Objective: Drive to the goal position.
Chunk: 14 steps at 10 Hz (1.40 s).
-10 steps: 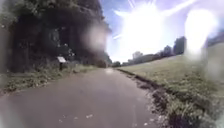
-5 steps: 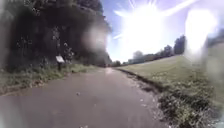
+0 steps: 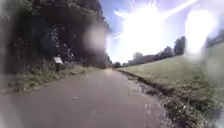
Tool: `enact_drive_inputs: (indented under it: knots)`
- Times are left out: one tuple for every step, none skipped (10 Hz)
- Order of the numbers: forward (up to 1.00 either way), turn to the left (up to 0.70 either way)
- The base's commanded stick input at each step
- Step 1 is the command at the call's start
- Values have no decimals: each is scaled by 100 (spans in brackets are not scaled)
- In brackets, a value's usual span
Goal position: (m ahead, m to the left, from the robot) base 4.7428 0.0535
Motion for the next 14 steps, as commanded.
enact_drive_inputs:
  knots:
    - [45, 0]
    - [45, 0]
    - [45, 0]
    - [45, 0]
    - [45, 0]
    - [45, 0]
    - [45, 0]
    - [45, 0]
    - [45, 0]
    - [45, 0]
    - [45, 0]
    - [45, 0]
    - [45, 0]
    - [45, 0]
